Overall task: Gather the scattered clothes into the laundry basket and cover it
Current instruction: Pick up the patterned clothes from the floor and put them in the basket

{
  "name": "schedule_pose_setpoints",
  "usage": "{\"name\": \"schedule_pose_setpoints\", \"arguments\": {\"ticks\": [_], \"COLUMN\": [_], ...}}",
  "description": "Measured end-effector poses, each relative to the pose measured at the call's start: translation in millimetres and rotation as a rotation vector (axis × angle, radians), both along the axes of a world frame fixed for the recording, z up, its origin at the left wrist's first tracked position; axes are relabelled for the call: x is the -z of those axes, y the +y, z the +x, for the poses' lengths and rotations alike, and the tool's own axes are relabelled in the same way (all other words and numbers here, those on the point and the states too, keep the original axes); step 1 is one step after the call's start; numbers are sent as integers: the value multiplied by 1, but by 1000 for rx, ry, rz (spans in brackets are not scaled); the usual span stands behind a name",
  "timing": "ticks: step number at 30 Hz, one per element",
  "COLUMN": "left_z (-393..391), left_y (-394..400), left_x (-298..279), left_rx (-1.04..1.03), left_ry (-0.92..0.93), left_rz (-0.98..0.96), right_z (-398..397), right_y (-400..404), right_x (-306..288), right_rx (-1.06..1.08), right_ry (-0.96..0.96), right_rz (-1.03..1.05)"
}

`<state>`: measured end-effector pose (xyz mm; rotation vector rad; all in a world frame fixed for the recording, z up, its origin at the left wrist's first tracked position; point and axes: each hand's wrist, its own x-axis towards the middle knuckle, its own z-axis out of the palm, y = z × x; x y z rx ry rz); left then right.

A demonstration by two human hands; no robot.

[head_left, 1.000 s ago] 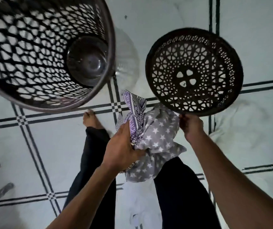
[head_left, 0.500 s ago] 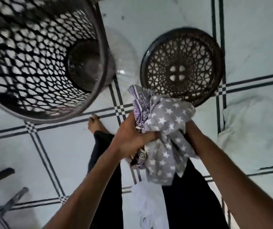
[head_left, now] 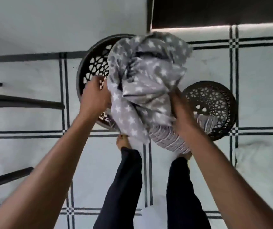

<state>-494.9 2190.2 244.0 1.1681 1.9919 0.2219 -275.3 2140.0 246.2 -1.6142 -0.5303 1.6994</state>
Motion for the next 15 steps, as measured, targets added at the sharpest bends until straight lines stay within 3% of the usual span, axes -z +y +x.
{"name": "schedule_pose_setpoints", "arguments": {"ticks": [2,4,9,13,15], "left_z": [-20,-34,-50,-66,-67], "left_y": [4,-3,-55,-83,-88], "left_x": [18,35,62,73,76], "left_rx": [51,179,762,857,834], "left_ry": [116,77,51,78,95], "left_rz": [9,-72,-218,-213,-177], "right_z": [-29,-50,-77,-63,-52], "right_y": [13,14,-9,-47,-62], "right_x": [40,66,89,105,109], "right_rx": [-195,-333,-632,-1072,-1277], "right_ry": [-353,-534,-980,-1163,-1236], "right_rz": [5,18,281,14,-1]}}
